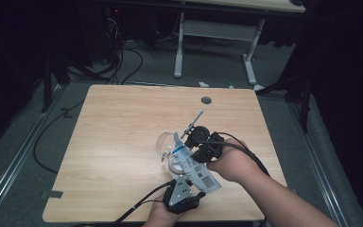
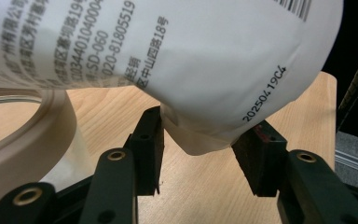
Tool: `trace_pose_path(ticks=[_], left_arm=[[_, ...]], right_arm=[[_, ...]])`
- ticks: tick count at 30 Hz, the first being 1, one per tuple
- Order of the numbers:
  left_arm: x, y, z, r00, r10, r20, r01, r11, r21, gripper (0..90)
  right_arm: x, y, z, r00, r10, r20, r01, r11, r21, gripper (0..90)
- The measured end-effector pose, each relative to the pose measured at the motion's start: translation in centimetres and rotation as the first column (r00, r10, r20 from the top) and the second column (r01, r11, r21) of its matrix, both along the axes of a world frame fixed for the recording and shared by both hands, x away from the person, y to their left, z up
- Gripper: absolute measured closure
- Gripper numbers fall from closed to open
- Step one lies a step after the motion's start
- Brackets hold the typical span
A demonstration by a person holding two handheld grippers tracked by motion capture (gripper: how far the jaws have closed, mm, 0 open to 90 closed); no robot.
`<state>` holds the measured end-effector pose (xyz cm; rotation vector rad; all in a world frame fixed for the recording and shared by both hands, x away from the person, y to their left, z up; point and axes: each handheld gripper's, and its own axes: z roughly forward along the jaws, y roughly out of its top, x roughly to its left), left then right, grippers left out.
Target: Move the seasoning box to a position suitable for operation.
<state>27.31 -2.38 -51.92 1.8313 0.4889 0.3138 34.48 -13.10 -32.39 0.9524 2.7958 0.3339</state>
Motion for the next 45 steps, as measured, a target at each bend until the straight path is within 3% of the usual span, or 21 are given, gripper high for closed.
trace_pose_path(ticks=[14,27,41,45], left_arm=[[0.1,0.0,-0.1,1.0,0.002,-0.001,-0.002,1.0,-0.003,46.4],[-0.2,0.5,0.0,1.0,-0.002,-0.003,0.002,0.9999,-0.012,45.9],[-0.7,4.1,-0.5,0.9995,0.021,-0.022,-0.021,0.9998,-0.003,46.7],[-0.6,6.8,-0.7,0.9983,0.056,-0.017,-0.056,0.9984,0.008,46.5]], right_arm=[[-0.1,-0.3,0.4,1.0,-0.006,0.006,0.006,1.0,0.003,89.9],[-0.1,-0.4,0.5,0.9999,-0.004,0.012,0.004,1.0,0.012,89.9],[-0.3,-0.4,0.6,0.9999,-0.006,0.014,0.005,1.0,0.01,89.8],[-0.3,-0.4,0.6,0.9999,0.0,0.014,0.0,1.0,0.005,89.8]])
